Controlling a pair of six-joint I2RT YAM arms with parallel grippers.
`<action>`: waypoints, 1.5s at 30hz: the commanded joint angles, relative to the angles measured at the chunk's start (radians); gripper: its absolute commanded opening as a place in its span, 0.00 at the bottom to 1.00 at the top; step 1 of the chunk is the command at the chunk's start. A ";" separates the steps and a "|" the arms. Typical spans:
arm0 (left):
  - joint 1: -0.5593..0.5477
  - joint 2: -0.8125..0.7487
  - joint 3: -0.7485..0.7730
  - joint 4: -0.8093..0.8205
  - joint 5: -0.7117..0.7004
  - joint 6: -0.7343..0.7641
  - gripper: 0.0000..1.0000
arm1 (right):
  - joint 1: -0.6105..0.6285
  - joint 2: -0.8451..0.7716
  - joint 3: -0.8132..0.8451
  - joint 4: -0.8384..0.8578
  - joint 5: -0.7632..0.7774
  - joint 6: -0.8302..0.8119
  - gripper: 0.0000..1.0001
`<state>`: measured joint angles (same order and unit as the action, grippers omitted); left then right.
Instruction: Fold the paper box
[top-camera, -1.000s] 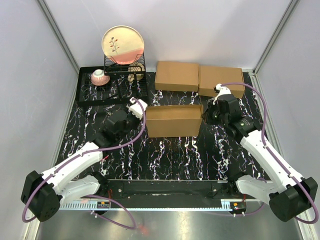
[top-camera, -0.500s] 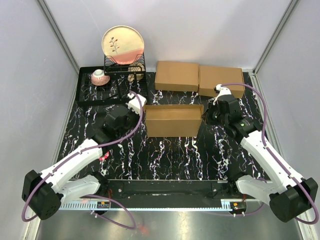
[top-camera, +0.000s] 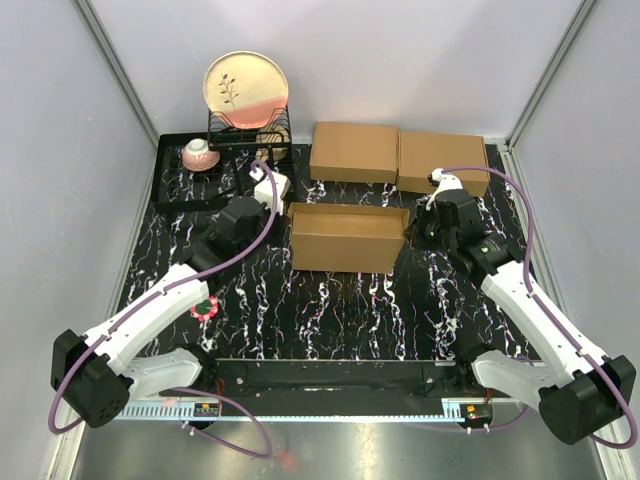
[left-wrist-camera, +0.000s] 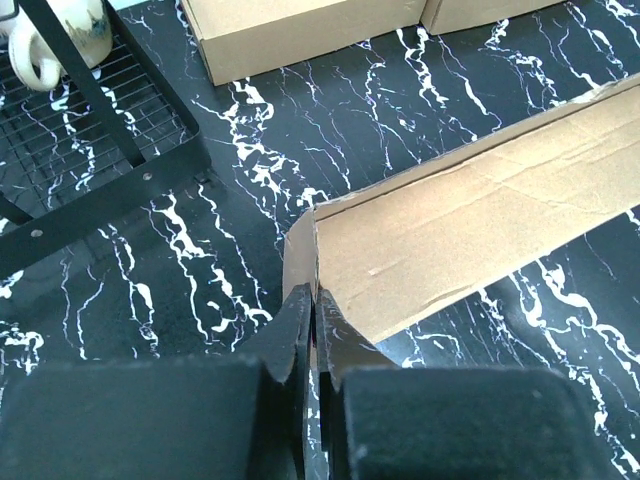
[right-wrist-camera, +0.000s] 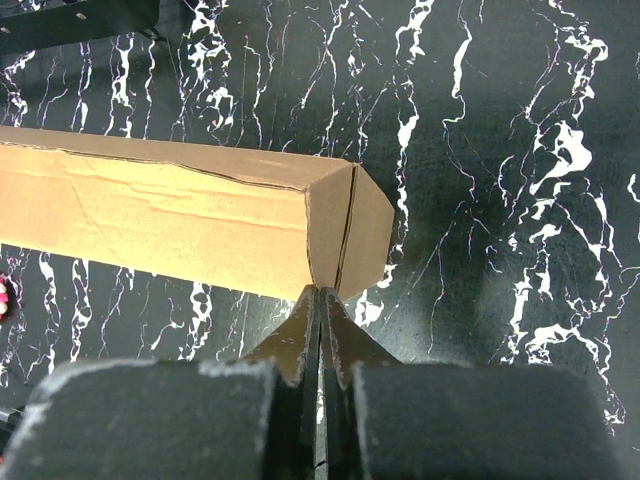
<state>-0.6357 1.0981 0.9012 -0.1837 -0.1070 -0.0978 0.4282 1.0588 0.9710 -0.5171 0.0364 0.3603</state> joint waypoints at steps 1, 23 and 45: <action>-0.002 0.013 0.050 0.018 0.033 -0.126 0.02 | 0.004 -0.002 0.008 0.037 -0.004 -0.012 0.00; -0.002 0.014 0.070 0.038 0.027 -0.356 0.00 | 0.004 -0.002 -0.011 0.046 -0.012 -0.020 0.00; 0.008 0.022 0.062 0.030 0.020 -0.451 0.00 | 0.006 0.003 -0.015 0.048 -0.018 -0.024 0.00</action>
<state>-0.6289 1.1156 0.9272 -0.2127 -0.1284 -0.5030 0.4282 1.0595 0.9607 -0.4988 0.0422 0.3431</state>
